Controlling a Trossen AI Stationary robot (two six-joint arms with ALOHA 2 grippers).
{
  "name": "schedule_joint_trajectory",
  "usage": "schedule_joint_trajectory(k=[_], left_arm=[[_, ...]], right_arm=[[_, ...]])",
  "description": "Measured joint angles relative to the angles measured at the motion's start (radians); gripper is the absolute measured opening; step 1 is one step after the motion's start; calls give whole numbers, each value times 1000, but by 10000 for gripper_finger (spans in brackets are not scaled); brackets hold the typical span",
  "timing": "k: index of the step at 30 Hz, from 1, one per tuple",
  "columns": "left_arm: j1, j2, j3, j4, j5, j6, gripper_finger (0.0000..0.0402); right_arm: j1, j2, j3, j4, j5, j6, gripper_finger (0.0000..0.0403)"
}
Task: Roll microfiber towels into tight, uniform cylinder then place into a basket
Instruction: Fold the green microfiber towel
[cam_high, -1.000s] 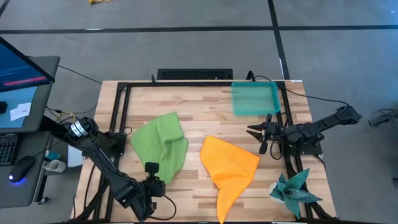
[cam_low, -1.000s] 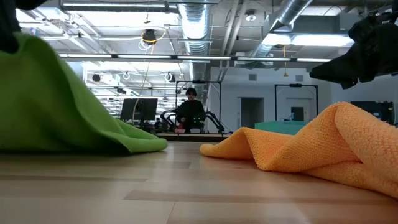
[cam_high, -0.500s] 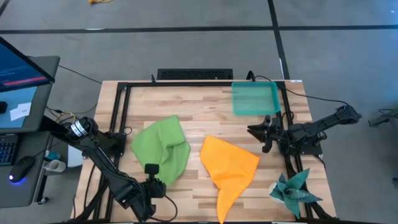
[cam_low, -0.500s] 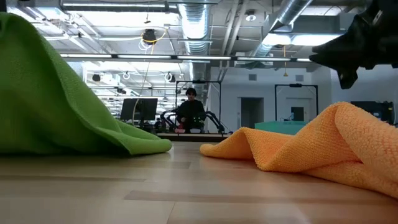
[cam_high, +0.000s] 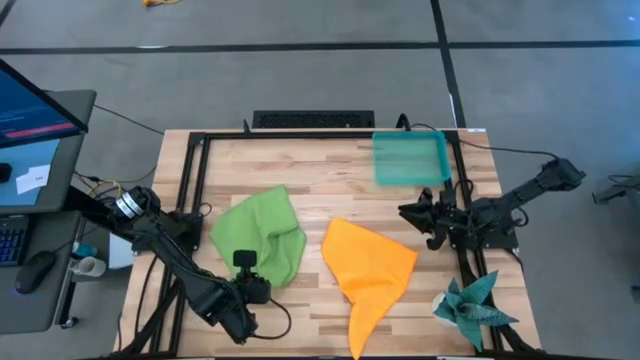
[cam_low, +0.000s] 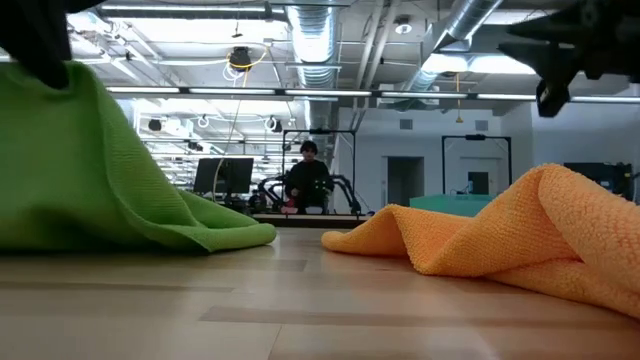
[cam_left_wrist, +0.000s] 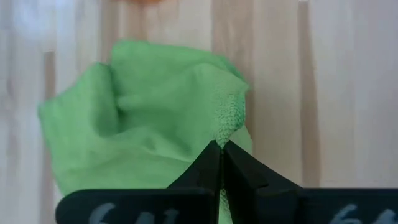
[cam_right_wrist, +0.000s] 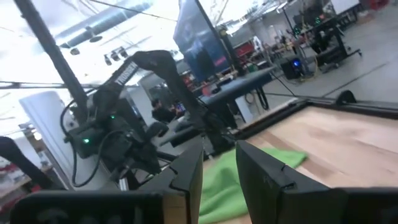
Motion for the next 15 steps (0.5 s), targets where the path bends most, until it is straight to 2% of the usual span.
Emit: schedule_joint_trajectory(k=[5,9,15], left_arm=[[-3,0,33,-3,-37,48,2],[-7,-1,87,-83,-92,61,2],[-1,-1,160,-222,-173,-34,2]], right_arm=[[25,147,90,13,0,-40,120],[42,277,178,13,0,-111,120],[58,445,274,-4,0,-257,120]])
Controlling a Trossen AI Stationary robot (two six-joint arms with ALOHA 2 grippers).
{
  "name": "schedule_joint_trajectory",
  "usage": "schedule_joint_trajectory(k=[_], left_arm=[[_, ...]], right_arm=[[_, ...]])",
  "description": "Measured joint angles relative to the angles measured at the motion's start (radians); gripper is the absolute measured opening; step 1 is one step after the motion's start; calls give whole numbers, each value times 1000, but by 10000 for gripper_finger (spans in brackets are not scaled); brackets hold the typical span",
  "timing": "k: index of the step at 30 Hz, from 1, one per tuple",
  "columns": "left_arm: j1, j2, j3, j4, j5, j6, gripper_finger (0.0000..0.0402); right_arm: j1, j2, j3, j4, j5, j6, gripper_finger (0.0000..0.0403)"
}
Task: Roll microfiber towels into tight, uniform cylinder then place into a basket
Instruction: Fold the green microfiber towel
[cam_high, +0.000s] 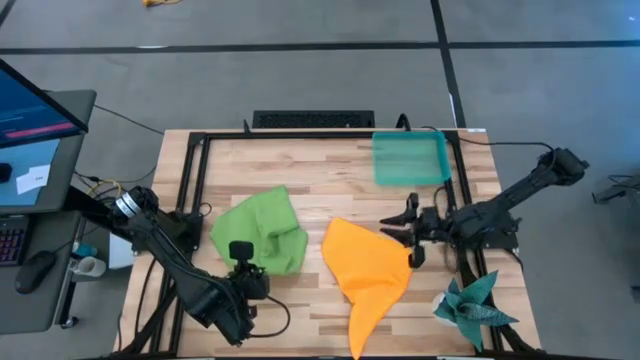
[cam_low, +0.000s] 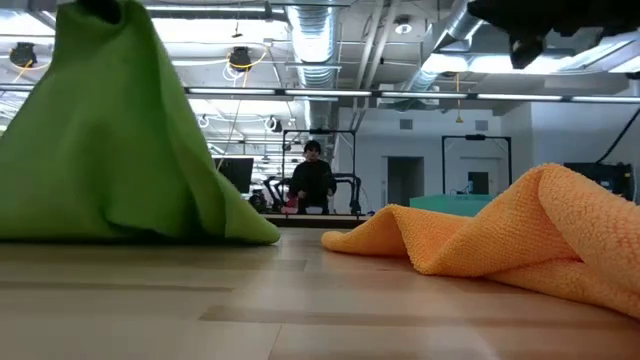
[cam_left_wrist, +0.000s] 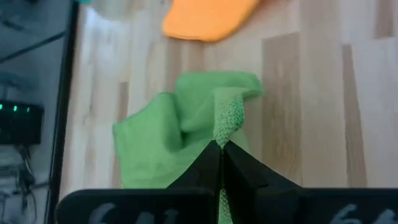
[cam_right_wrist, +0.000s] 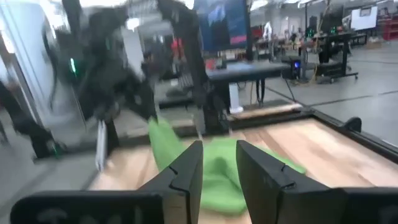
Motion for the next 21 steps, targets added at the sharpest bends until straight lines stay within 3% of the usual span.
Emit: schedule_joint_trajectory(k=[9,21], left_arm=[[27,0,55,-30,-12,-154,2],[70,0,55,-32,-24,-175,2]], right_arm=[[-19,294,122,39,0,-145,120],[-33,684,393,68,1,-253,120]])
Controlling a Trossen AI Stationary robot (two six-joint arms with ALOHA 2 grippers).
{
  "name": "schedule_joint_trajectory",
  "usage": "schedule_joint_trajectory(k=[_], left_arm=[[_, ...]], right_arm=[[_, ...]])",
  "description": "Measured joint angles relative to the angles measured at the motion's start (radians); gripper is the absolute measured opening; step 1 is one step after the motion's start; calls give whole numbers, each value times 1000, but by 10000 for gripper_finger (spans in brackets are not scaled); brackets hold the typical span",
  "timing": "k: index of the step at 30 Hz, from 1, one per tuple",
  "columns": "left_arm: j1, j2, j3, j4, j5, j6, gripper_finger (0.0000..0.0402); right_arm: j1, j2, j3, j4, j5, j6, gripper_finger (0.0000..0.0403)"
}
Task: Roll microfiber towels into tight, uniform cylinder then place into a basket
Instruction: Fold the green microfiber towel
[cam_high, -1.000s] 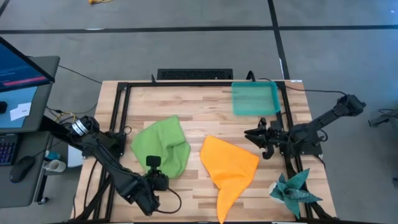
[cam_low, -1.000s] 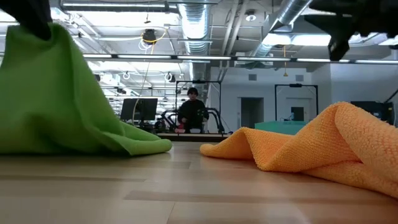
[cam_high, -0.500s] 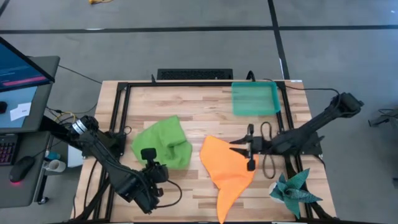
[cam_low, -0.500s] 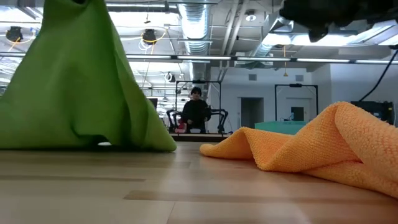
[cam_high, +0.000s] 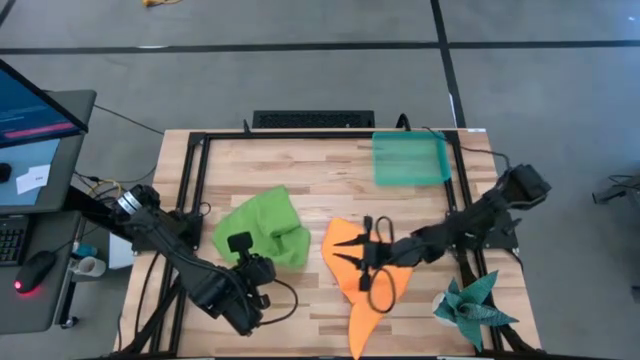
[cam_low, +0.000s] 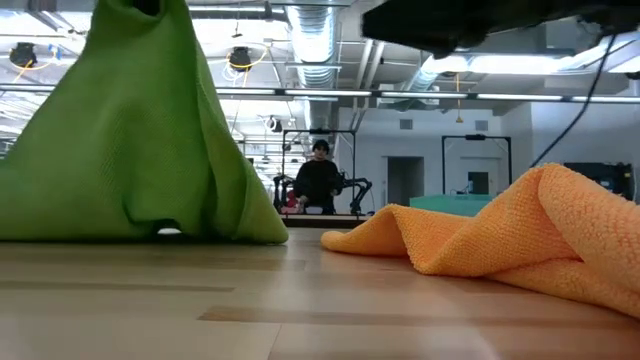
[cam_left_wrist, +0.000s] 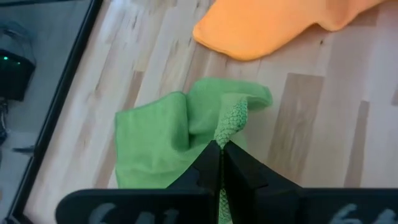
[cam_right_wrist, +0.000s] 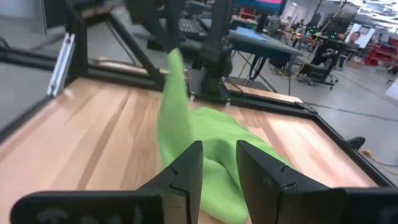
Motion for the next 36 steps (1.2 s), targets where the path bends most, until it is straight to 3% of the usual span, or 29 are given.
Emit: schedule_joint_trajectory(k=[19,27,36], left_arm=[[10,1,0,-6,-2,93,2],[12,1,0,2,-45,69,2],[37,1,-1,4,-77,79,2]], right_arm=[[6,360,269,-6,1,-8,120],[-22,453,353,-12,1,-8,120],[-63,469,370,-66,2,55,120]])
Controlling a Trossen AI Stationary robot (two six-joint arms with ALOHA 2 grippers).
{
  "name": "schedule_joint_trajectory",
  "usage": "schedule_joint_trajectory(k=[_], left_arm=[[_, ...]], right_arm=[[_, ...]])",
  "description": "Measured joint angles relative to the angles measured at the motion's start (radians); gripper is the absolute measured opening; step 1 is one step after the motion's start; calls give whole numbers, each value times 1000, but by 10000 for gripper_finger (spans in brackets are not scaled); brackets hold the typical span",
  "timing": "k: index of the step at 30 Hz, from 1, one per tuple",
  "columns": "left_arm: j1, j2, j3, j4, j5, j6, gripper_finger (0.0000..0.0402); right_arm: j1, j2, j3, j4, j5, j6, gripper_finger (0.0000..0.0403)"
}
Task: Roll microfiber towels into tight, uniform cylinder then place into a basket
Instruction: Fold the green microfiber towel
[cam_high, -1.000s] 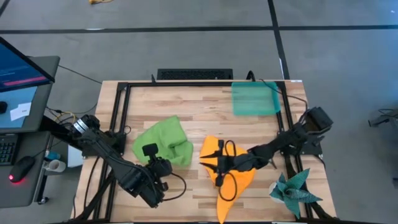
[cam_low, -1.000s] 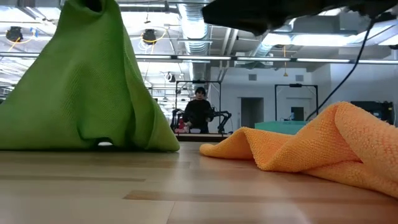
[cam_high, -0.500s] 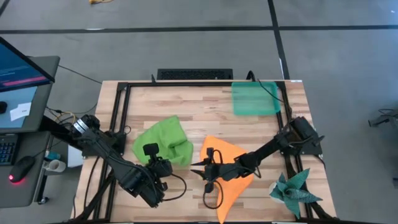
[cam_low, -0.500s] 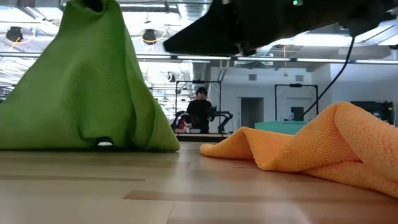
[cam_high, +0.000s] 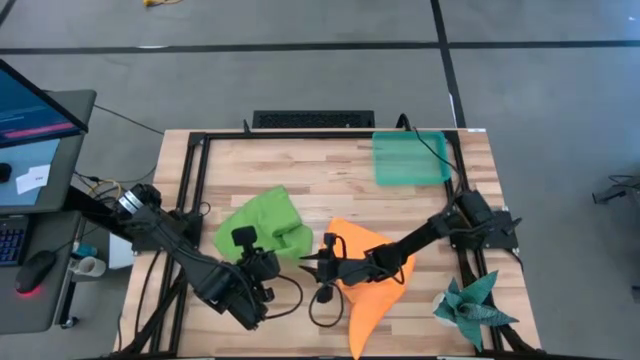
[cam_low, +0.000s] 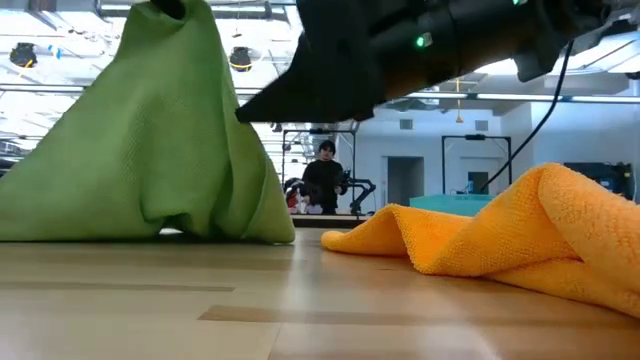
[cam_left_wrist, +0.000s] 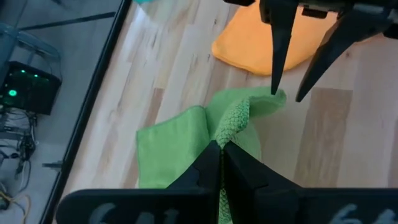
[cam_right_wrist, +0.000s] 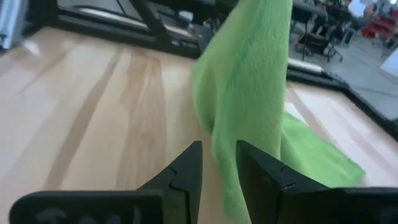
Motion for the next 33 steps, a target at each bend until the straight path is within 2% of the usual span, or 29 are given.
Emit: schedule_joint_trajectory(k=[8,22,28,33], left_arm=[[31,0,0,7,-43,34,2],[2,1,76,-43,-79,43,2],[-5,0,98,-81,-79,28,2],[-5,0,99,-116,-66,9,2]], right_arm=[[-53,0,-2,-109,5,130,120],[-62,-21,-2,-263,275,185,120],[-62,-31,-2,-367,287,209,120],[-60,-31,-2,-451,254,225,120]])
